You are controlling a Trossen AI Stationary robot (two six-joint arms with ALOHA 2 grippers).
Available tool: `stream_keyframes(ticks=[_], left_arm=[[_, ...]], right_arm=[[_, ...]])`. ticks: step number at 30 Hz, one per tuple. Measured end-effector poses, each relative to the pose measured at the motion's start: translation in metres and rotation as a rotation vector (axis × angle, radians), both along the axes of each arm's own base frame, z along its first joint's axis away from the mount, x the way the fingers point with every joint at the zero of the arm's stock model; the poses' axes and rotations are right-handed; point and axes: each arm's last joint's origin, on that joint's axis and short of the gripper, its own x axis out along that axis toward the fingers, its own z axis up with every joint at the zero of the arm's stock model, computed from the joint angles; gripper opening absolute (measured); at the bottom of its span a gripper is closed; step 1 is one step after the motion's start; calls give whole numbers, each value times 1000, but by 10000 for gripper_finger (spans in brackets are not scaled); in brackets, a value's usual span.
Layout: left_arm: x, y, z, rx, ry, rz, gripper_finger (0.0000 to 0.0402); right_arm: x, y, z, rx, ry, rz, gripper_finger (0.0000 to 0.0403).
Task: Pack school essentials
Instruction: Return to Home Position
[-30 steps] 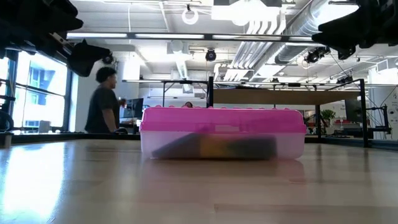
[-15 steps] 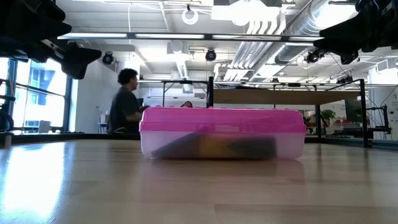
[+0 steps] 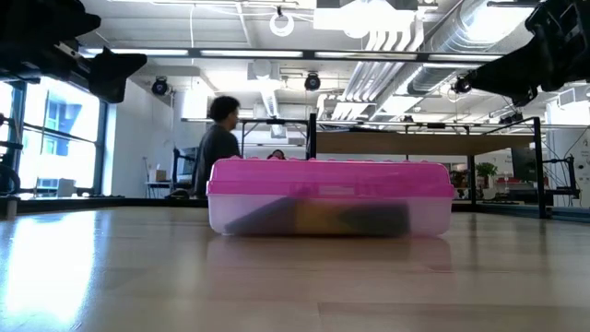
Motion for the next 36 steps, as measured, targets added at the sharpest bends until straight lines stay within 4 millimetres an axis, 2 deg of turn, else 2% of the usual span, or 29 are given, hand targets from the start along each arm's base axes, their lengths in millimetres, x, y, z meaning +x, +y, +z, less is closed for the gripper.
stream_keyframes(ticks=[7,12,36], left_arm=[[-4,4,2,95,-28,78,330],[-3,6,-5,128,40,97,330],[-3,5,-6,111,53,87,330]], right_arm=[[0,-1,-3,97,4,-41,172],[0,-1,-2,147,-21,-53,172],[0,-1,-4,143,-1,-39,172]])
